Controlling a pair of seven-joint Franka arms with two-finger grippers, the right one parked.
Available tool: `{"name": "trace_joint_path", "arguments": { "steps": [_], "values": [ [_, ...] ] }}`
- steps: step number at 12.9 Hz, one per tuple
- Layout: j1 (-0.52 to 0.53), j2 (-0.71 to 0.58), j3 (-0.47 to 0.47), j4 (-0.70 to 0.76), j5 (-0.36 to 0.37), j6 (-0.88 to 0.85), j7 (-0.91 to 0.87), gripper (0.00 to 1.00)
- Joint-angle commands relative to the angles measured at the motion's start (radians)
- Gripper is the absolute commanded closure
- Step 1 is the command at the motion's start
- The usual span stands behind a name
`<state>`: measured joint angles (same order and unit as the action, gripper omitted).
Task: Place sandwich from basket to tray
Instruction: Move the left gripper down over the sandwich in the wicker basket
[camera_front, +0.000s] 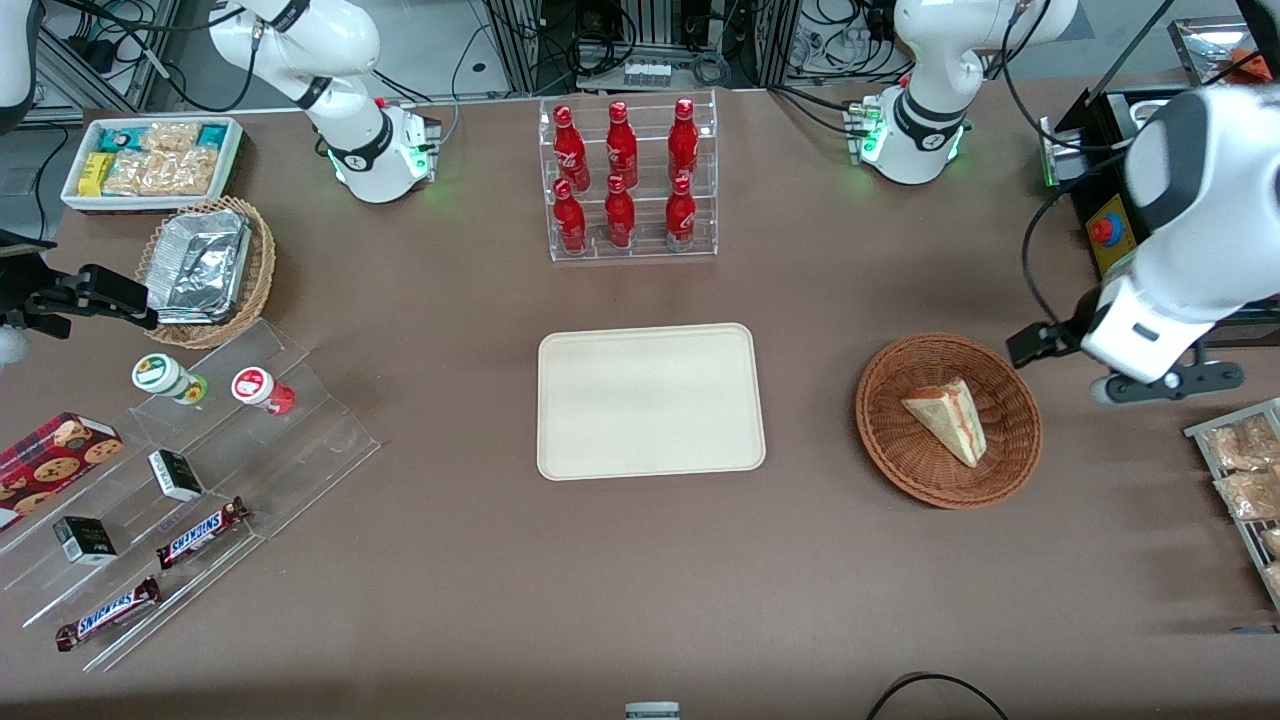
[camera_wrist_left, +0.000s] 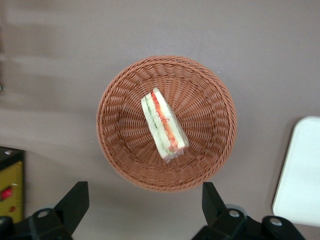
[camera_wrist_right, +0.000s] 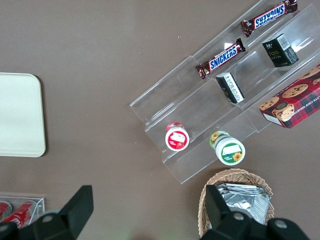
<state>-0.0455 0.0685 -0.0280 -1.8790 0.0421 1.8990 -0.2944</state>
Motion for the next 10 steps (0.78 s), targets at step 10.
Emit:
{"name": "trace_joint_path", "arguments": {
  "steps": [10],
  "values": [
    [-0.031,0.076,-0.007,-0.324,0.018,0.494,-0.431,0.00]
  ]
}}
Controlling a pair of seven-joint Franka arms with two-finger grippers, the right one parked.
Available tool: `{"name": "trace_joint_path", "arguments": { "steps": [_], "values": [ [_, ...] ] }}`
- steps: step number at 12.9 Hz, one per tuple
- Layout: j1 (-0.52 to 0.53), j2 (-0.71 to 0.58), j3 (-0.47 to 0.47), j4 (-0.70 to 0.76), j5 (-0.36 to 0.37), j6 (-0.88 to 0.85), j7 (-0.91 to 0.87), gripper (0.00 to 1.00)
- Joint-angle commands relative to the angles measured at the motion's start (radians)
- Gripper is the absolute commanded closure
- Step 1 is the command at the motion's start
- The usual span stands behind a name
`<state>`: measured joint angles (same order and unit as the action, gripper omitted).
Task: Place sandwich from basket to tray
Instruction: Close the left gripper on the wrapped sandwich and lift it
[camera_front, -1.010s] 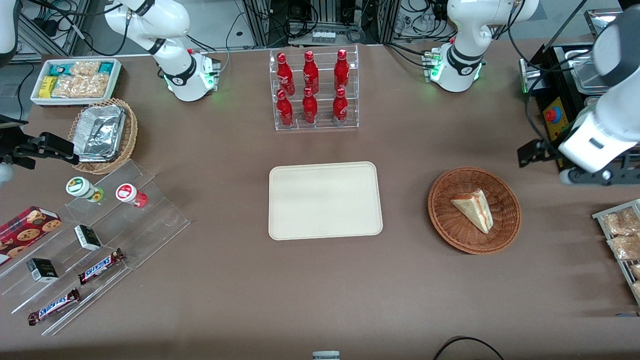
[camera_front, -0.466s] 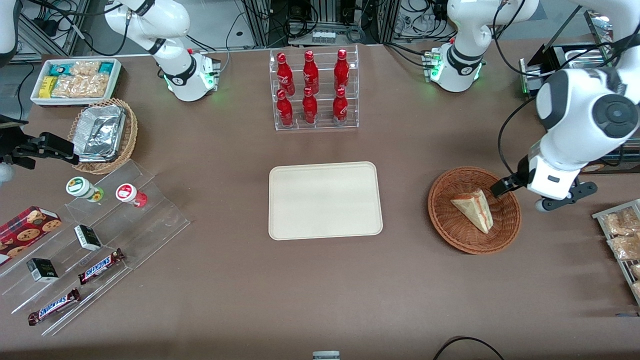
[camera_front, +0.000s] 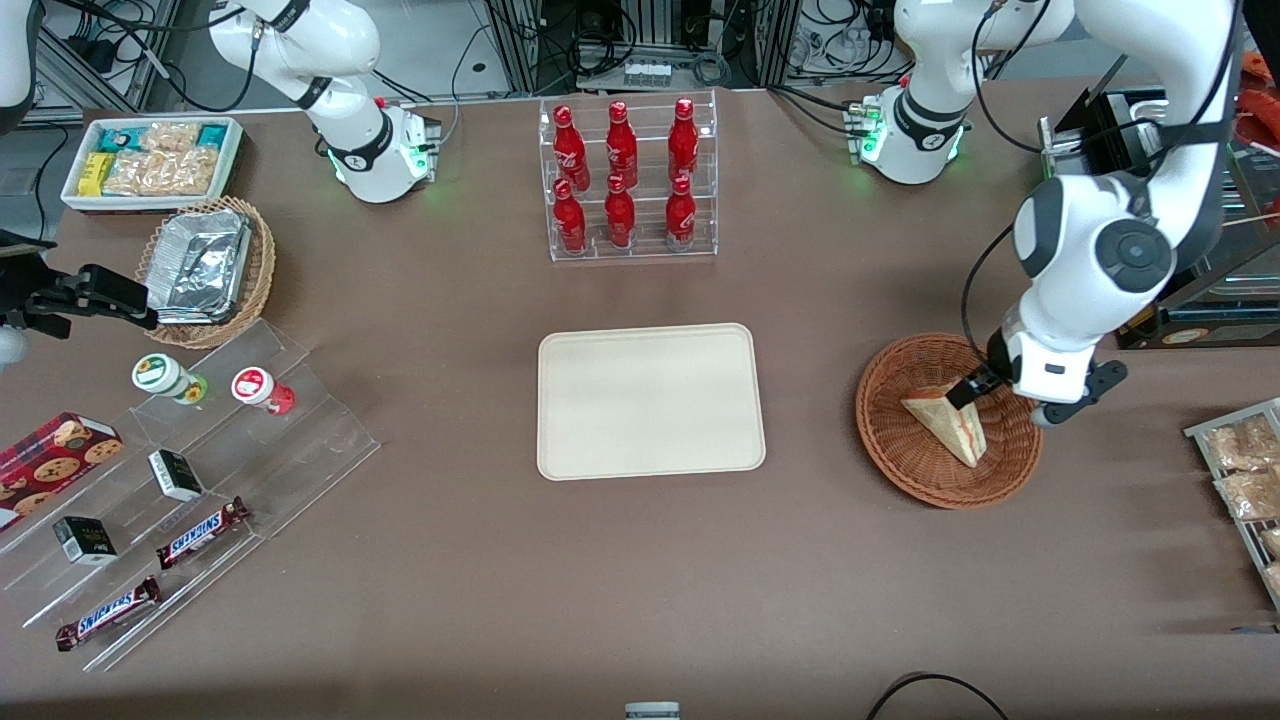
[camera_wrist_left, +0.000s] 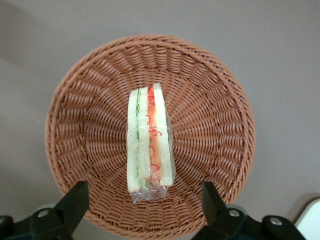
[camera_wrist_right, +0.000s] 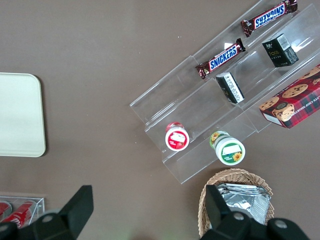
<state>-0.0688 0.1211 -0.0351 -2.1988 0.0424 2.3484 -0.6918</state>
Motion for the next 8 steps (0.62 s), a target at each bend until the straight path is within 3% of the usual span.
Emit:
{"name": "trace_joint_path", "arguments": {
  "steps": [1,3,5,8],
  "values": [
    [-0.008,0.035,0.000,-0.006,0.017,0.051,-0.035,0.00],
    [-0.012,0.078,0.001,-0.002,0.027,0.052,-0.032,0.00],
    [-0.022,0.107,0.001,-0.007,0.080,0.051,-0.035,0.00],
    [-0.014,0.124,0.003,-0.006,0.080,0.058,-0.040,0.00]
  ]
}}
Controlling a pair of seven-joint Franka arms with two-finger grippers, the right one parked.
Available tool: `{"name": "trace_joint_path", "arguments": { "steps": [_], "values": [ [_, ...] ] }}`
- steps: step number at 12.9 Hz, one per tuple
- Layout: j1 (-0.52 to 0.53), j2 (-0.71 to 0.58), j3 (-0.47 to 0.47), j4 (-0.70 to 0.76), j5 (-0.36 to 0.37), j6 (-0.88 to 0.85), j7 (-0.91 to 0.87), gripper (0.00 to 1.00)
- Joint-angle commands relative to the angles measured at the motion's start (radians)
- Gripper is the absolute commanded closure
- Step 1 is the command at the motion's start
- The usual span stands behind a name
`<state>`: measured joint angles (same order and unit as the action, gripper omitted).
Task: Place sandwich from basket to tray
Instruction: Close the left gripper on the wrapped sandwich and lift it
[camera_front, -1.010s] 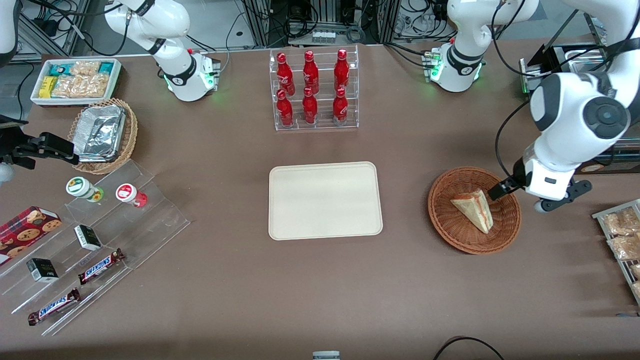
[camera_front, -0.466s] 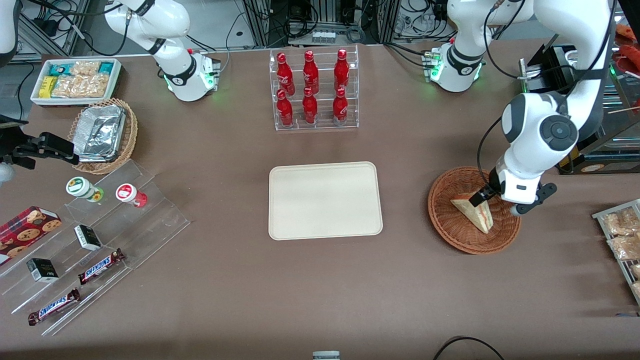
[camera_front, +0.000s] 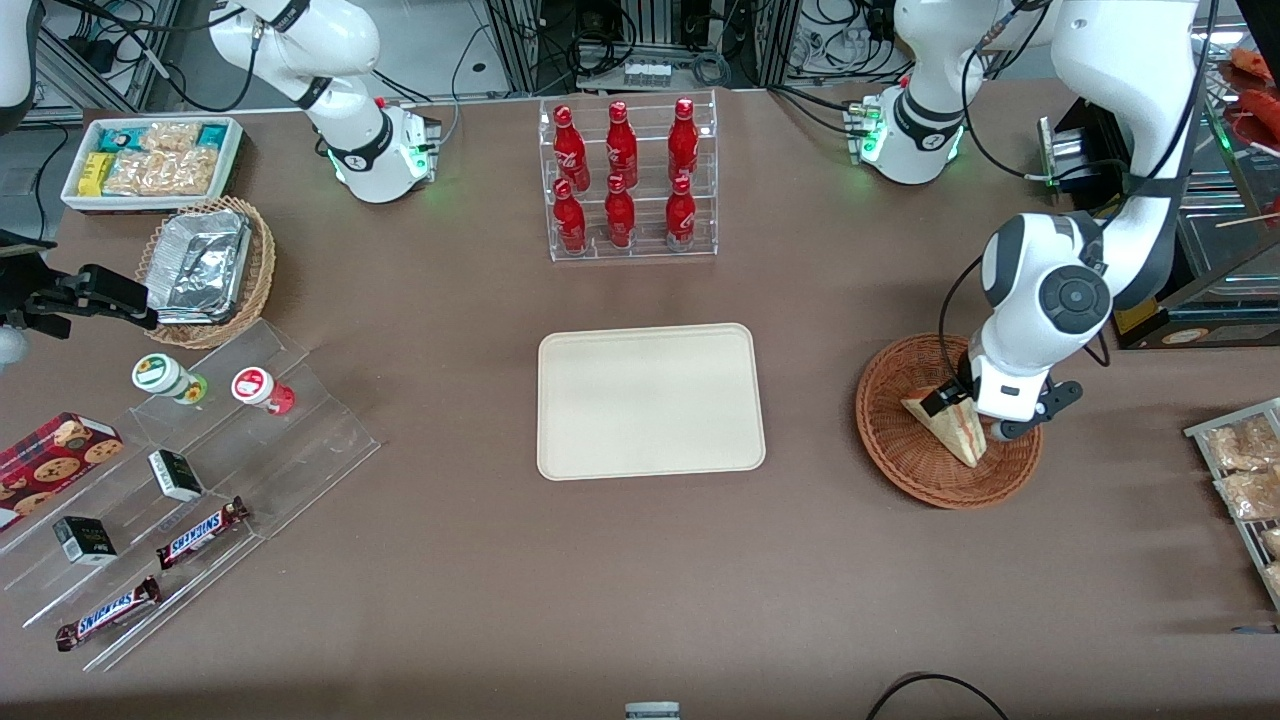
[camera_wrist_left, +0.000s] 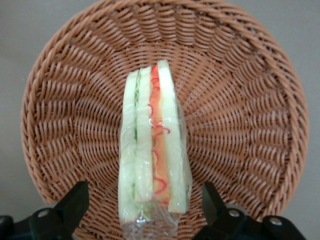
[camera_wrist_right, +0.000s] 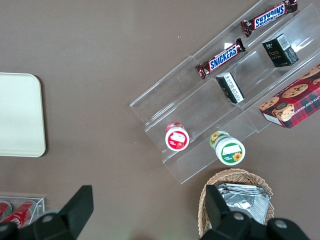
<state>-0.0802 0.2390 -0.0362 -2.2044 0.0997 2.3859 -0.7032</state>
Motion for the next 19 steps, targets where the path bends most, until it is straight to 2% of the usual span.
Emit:
{"name": "trace_joint_path", "arguments": {
  "steps": [1,2,3,4,5,8,10,12,15,17,19],
  "values": [
    [-0.001,0.017,0.004,0.000,0.022,0.045,-0.030,0.00],
    [-0.003,0.037,0.004,0.005,0.022,0.055,-0.030,0.03],
    [-0.004,0.046,0.004,0.006,0.020,0.064,-0.032,0.32],
    [-0.006,0.046,0.004,0.008,0.022,0.065,-0.044,0.87],
    [-0.004,0.043,0.004,0.011,0.020,0.059,-0.045,1.00],
    [-0.004,0.017,0.004,0.038,0.020,0.000,-0.044,1.00],
    [-0.012,-0.035,0.002,0.099,0.022,-0.170,-0.041,1.00],
    [-0.032,-0.075,-0.010,0.226,0.022,-0.401,-0.039,1.00],
    [-0.137,-0.058,-0.019,0.478,0.009,-0.678,-0.042,1.00],
    [-0.217,-0.043,-0.027,0.557,-0.014,-0.702,-0.044,1.00],
    [-0.277,-0.017,-0.028,0.594,-0.067,-0.688,-0.025,1.00]
  ]
}}
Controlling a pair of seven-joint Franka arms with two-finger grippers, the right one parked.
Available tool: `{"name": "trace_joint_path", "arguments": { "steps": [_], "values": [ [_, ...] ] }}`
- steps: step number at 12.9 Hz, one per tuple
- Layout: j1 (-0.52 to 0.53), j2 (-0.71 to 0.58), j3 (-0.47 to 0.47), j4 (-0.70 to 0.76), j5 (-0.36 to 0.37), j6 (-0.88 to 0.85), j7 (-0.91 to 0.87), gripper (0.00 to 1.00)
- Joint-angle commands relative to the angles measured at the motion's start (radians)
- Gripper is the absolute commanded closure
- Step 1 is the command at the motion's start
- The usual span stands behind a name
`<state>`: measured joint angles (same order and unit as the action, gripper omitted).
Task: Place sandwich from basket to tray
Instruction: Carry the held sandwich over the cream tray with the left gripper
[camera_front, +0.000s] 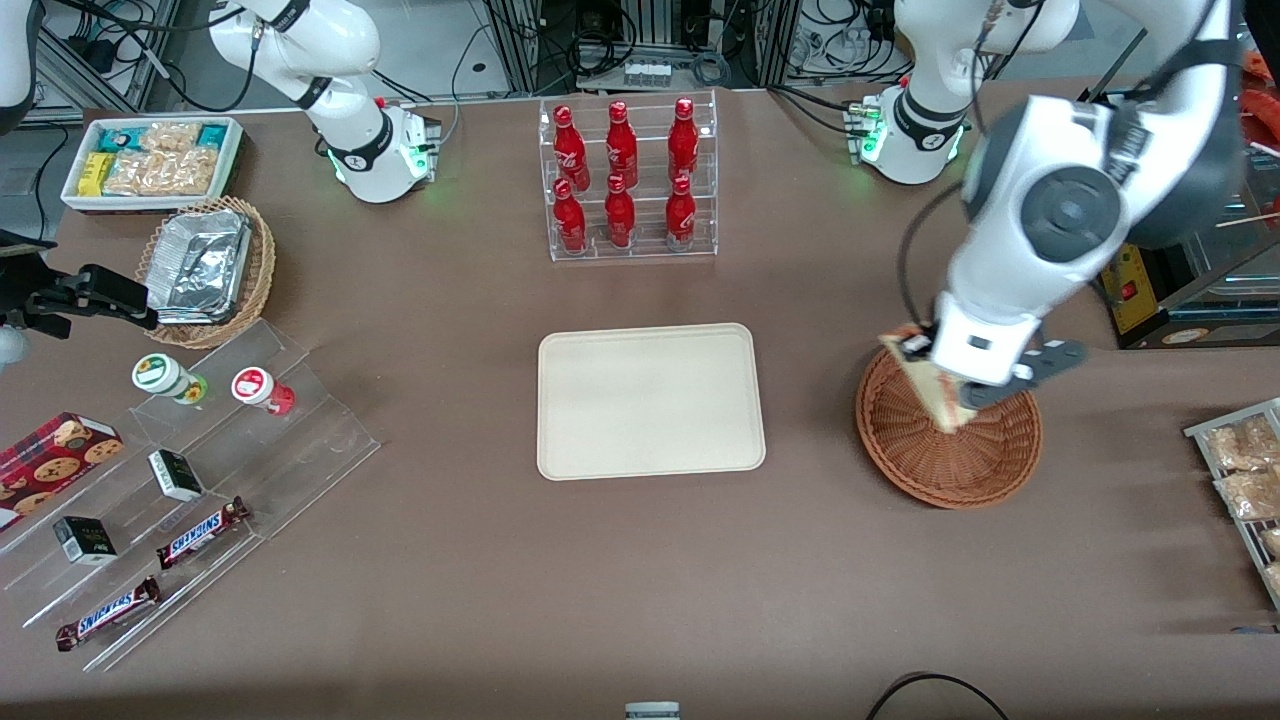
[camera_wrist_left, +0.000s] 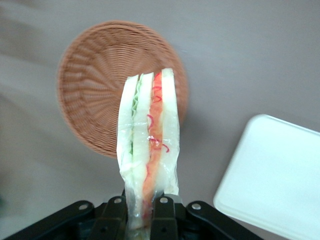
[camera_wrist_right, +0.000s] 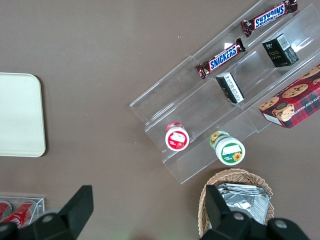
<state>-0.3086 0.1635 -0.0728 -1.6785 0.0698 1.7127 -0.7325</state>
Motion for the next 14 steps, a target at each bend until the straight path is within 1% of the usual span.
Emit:
{"name": "trace_joint_path", "arguments": {
  "steps": [1,4,6,8,12,14],
  "values": [
    [-0.087,0.089,0.001,0.101,-0.050,-0.007,0.004,1.00],
    [-0.225,0.221,-0.002,0.222,-0.048,0.005,-0.016,1.00],
    [-0.292,0.299,-0.002,0.279,-0.039,0.019,-0.059,1.00],
    [-0.329,0.349,-0.002,0.286,-0.041,0.068,-0.057,1.00],
    [-0.414,0.454,-0.001,0.290,-0.038,0.227,-0.070,1.00],
    [-0.432,0.493,-0.001,0.283,-0.033,0.238,-0.068,1.00]
  ]
}}
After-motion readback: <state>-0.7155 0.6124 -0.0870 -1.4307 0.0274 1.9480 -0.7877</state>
